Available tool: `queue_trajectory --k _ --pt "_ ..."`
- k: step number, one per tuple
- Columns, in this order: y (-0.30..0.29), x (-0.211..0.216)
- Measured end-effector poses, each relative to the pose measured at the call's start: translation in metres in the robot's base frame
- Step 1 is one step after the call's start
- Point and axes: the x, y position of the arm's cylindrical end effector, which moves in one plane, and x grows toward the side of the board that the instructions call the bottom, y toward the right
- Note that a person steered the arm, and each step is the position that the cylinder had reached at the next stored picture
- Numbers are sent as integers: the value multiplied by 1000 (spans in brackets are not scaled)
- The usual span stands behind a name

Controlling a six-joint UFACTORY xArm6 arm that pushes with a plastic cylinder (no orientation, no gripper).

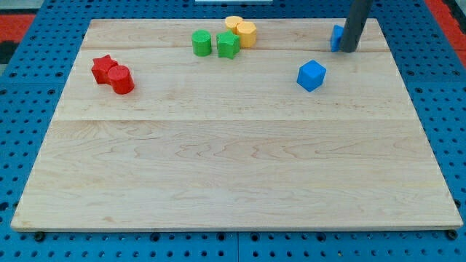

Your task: Move blue cube on bottom left to blue triangle

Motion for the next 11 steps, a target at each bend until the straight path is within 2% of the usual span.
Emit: queue_trajectory --k 1,2,3,4,5,6,7,8,9,10,11 --pt "0 1" --pt "6 74" --pt "-18 92" --pt "-67 96" --pt "-86 112" --pt "-130 103" --pt "-132 76" --pt "-117 75" --pt "-100 99" --pt "-69 104" --pt "-49 85"
